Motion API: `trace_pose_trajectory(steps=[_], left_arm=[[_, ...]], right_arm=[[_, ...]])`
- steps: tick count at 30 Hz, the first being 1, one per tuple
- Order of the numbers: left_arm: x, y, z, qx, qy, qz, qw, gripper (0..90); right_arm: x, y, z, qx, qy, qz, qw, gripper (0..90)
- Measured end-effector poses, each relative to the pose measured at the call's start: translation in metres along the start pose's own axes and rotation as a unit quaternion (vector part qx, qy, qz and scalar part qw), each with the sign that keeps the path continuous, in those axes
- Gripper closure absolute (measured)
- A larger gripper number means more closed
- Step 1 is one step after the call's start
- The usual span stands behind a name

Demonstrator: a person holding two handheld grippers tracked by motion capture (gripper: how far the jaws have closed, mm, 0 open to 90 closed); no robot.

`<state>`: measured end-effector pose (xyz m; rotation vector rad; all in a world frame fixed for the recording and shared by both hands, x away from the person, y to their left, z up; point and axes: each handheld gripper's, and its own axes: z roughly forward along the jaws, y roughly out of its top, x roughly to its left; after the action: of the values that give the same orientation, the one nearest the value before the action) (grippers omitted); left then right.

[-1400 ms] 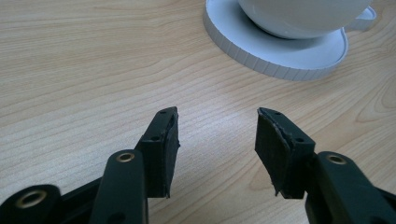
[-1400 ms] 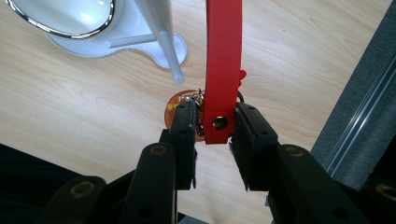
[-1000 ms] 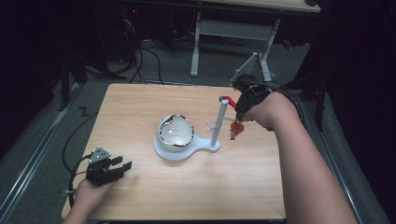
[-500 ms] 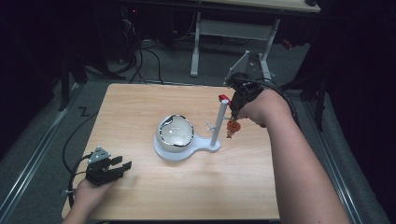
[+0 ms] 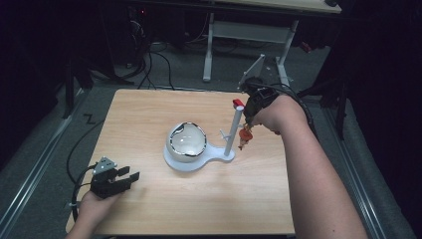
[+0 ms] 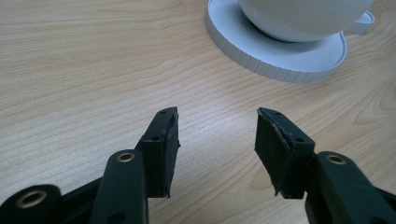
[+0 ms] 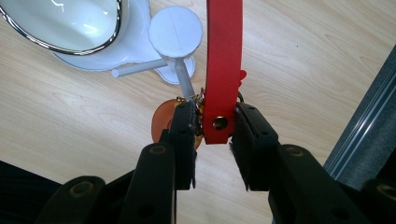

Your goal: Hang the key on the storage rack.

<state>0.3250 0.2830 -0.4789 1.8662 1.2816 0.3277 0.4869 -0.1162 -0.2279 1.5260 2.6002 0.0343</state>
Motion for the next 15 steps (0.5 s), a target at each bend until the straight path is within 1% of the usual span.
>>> trace_pose_trajectory(steps=[5, 6, 11, 12, 15], left_arm=[[0.0003, -0.0001, -0.0001, 0.0, 0.0, 0.0, 1.0, 49.7], [0.0004, -0.0001, -0.0002, 0.0, 0.001, -0.001, 1.0, 49.7], [0.0007, -0.0005, 0.0001, 0.0, 0.0, -0.001, 1.0, 49.8], [0.0006, -0.0005, 0.0002, 0.0, -0.001, -0.001, 1.0, 49.8], [0.0001, -0.0003, 0.0003, 0.0, -0.001, 0.0, 1.0, 49.7]], right_arm=[[-0.0013, 0.002, 0.0019, 0.0, 0.002, 0.002, 1.0, 69.4], [-0.0024, 0.0022, 0.0027, -0.002, 0.0, -0.001, 1.0, 69.3], [-0.0048, 0.0009, 0.0033, -0.002, -0.001, 0.001, 1.0, 67.4], [-0.0045, 0.0005, 0.0031, 0.0, -0.001, 0.005, 1.0, 67.1], [-0.0058, -0.0009, 0.0019, -0.002, -0.012, 0.003, 0.9999, 67.3]])
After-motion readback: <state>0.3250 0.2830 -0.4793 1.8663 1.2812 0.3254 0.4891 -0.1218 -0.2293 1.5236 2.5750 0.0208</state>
